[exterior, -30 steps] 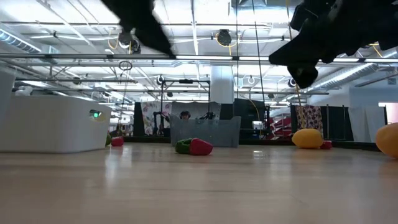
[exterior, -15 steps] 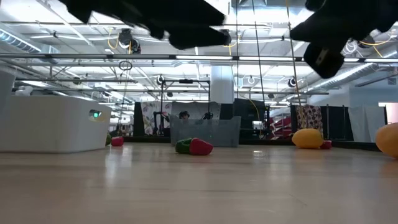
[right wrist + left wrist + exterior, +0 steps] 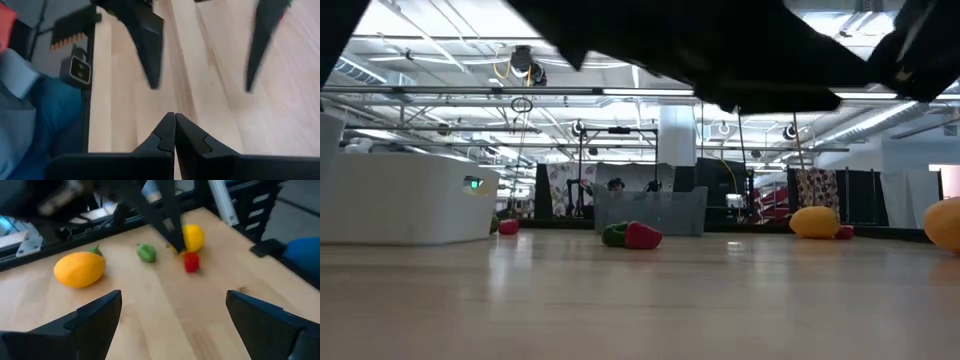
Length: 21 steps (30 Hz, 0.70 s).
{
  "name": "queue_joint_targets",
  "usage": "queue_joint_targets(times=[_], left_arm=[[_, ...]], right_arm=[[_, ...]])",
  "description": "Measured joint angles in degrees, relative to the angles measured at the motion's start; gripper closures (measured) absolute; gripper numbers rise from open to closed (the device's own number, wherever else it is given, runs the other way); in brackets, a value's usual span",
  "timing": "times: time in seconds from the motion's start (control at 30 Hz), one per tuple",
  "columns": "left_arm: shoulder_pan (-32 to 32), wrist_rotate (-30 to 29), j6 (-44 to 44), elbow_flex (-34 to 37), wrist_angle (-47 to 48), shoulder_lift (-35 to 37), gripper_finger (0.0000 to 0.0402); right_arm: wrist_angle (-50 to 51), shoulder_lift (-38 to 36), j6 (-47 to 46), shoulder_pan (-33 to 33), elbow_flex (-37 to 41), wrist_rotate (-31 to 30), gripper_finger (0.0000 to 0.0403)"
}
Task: Sort produce into baskets
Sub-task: Put the lemon into the white bin
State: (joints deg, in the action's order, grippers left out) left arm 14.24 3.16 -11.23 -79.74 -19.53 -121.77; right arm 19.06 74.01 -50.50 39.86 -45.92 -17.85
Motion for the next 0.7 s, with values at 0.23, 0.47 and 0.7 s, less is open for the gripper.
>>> queue_joint_targets(times=[0.23, 0.47, 0.7], left_arm=[[-2.48, 0.60, -0.26, -13.50, 5.84, -7.84, 0.0036], [-5.74, 1.33, -2.73, -22.93, 8.47, -13.72, 0.0036], [-8.47, 2.01, -2.69, -30.65, 13.30, -18.59, 0.0036]], right_arm=[[25.25, -1.78, -10.04, 4.98, -8.45, -0.04, 0.0403], [49.80, -1.74, -28.64, 7.50, -12.71, 0.20, 0.0403], [67.48, -2.21, -47.69, 7.35, -10.01, 3.93, 0.0403]])
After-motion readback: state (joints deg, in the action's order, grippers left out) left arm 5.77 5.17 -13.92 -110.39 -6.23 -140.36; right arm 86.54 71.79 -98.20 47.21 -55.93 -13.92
